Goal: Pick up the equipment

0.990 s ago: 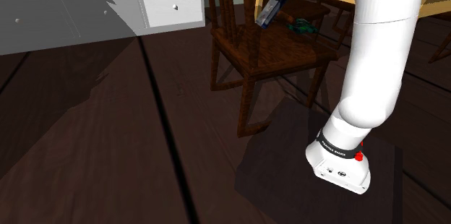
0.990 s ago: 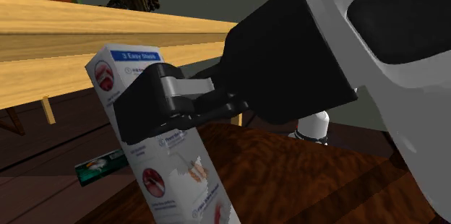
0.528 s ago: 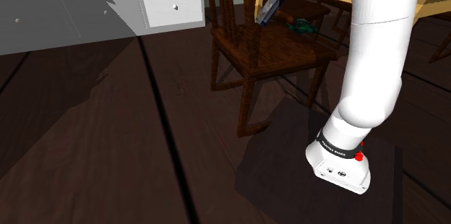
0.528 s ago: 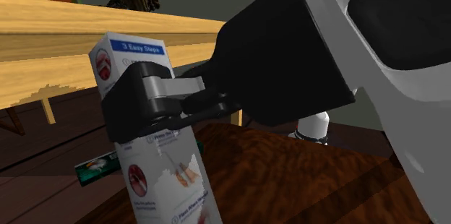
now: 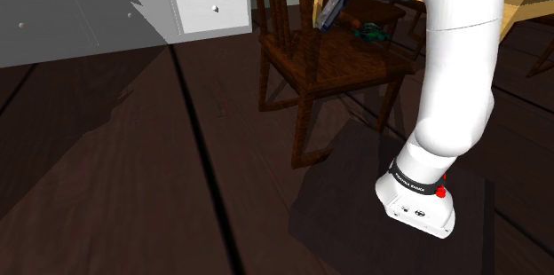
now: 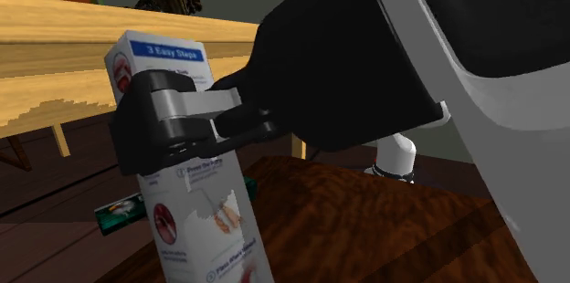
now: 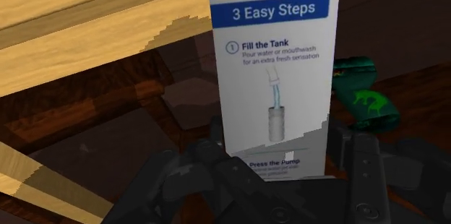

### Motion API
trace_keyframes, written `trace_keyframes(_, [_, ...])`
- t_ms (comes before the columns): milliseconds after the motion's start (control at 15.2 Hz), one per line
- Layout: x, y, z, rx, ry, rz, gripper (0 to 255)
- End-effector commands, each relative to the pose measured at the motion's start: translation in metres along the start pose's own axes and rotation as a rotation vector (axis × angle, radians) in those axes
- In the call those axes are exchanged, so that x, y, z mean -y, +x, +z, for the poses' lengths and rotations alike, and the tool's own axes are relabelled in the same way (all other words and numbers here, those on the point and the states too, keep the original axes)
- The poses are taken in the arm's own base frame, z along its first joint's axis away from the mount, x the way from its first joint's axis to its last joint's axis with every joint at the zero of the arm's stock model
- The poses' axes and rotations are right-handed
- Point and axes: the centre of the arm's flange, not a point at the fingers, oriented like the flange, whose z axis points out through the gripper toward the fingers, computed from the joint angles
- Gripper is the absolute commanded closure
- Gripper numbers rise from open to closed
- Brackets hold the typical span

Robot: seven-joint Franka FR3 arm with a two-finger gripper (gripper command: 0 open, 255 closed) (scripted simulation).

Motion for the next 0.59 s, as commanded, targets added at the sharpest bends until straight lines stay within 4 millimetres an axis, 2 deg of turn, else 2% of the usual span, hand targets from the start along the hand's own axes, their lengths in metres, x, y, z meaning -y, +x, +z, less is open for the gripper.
trace_keyframes(0, [0.003, 0.011, -0.027, -0.019, -0.027, -0.026, 255])
trace_keyframes(396, [-0.003, -0.016, -0.043, -0.019, -0.027, -0.026, 255])
trace_keyframes(528, [-0.003, -0.017, -0.043, -0.019, -0.027, -0.026, 255])
